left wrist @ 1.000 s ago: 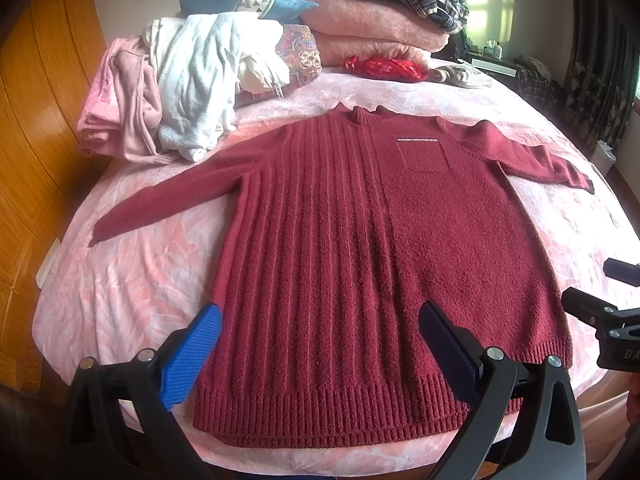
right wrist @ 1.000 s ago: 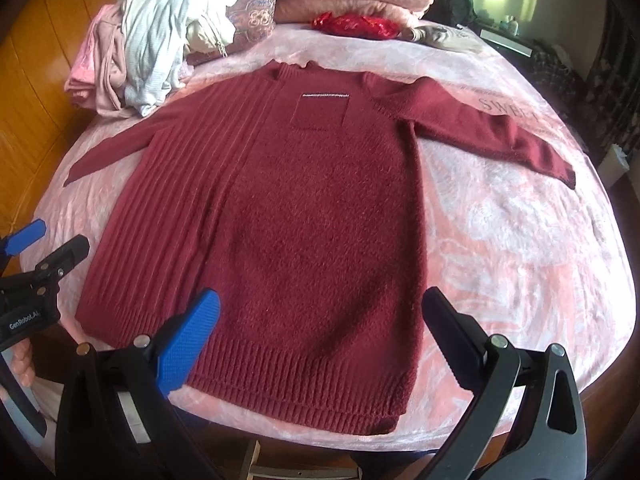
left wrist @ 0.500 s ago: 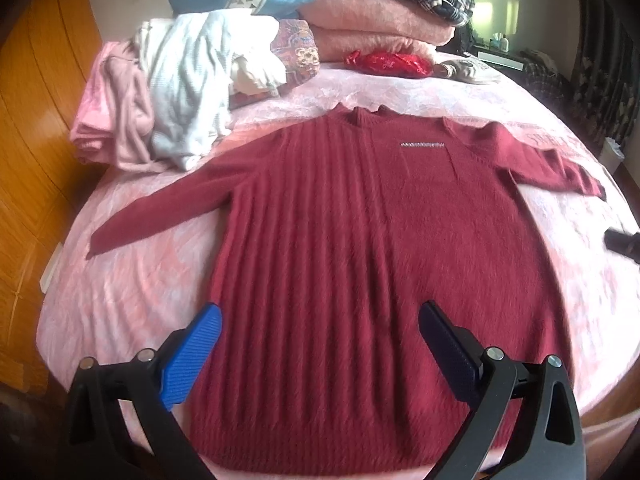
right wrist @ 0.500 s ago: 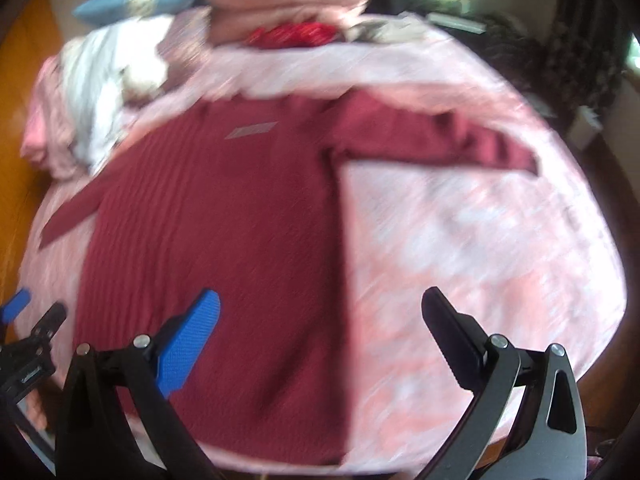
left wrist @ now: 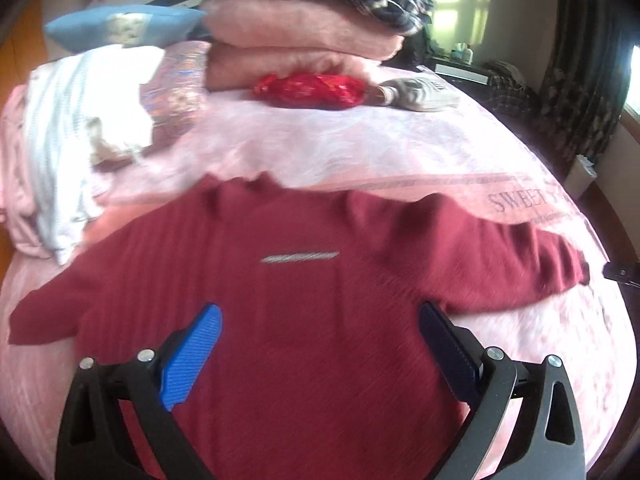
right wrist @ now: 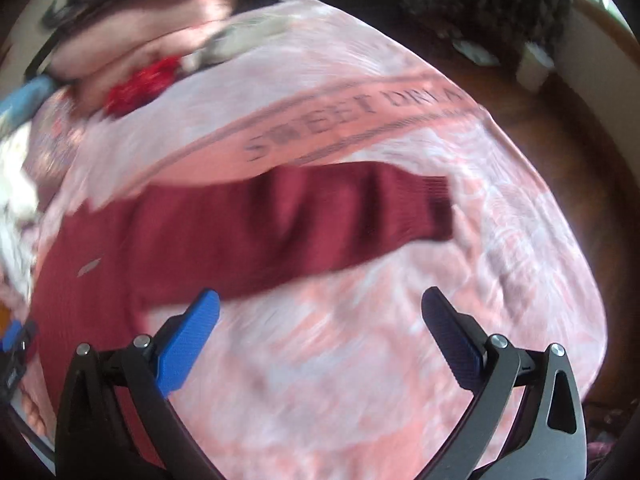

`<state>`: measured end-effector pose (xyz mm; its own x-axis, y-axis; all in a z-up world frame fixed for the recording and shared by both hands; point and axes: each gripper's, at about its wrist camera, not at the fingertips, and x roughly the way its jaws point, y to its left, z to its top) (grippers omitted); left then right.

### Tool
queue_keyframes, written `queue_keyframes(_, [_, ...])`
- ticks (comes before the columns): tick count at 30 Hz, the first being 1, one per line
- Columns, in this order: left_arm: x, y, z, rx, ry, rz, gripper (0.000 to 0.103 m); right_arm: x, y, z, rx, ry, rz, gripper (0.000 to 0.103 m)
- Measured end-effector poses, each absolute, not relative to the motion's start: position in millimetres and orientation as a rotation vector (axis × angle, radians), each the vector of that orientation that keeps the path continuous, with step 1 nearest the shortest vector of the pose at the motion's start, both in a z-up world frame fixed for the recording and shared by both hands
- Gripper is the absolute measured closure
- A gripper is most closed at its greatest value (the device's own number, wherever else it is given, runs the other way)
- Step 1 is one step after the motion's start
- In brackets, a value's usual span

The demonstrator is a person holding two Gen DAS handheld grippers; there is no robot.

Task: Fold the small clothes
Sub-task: 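Move the right tool to the sweater sleeve cuff and grasp it, then fold the gripped sleeve across the sweater body with the right tool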

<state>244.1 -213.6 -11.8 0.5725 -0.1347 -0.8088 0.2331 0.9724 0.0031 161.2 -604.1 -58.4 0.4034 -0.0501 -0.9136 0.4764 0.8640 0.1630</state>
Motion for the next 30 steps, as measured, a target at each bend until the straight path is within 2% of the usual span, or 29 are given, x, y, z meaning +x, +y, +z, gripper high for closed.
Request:
queue_keyframes(3, [263.7, -239.6, -25.2, 0.112, 0.939, -0.220, 0.004, 171.5, -656.6, -95.5, 0.566, 1.152, -0.374, 0.003])
queue_keyframes(7, [286.6, -271.4, -50.7, 0.114, 0.976, -0.208, 0.004, 175.4, -696.0, -113.6, 0.563, 1.159, -0.414, 0.003])
queue_keyframes(15, [300.9, -322.8, -84.7, 0.085, 1.023, -0.224, 0.004, 184.7, -713.6, -142.2, 0.548, 1.206, -0.319, 0.004])
queue_keyframes(16, [301.1, -327.1, -85.9, 0.088, 1.021, -0.224, 0.004, 188.6, -715.3, -145.7, 0.556, 1.206, -0.306, 0.008])
queue_keyframes(17, [300.5, -331.8, -87.6, 0.093, 1.015, -0.222, 0.004, 190.1, -716.3, -148.4, 0.567, 1.210, -0.295, 0.019])
queue_keyframes(19, [301.0, -334.7, -88.3, 0.097, 1.007, -0.213, 0.004, 193.8, -717.0, -152.4, 0.581, 1.221, -0.267, 0.031])
queue_keyframes(21, [301.8, -335.9, -90.0, 0.105, 1.001, -0.205, 0.004, 196.1, -717.1, -152.2, 0.571, 1.221, -0.251, 0.035])
queue_keyframes(22, [301.9, -335.1, -90.5, 0.110, 0.997, -0.200, 0.004, 196.5, -717.0, -151.9, 0.568, 1.223, -0.250, 0.045])
queue_keyframes(24, [302.6, -332.1, -91.3, 0.121, 0.993, -0.187, 0.004, 194.9, -717.7, -147.8, 0.560, 1.213, -0.242, 0.074])
queue_keyframes(25, [303.1, -330.1, -91.5, 0.123, 0.992, -0.181, 0.004, 194.0, -718.3, -144.9, 0.561, 1.206, -0.240, 0.097])
queue_keyframes(30, [306.1, -312.9, -87.3, 0.114, 0.990, -0.161, 0.004, 173.4, -730.4, -102.4, 0.551, 1.073, -0.270, 0.098])
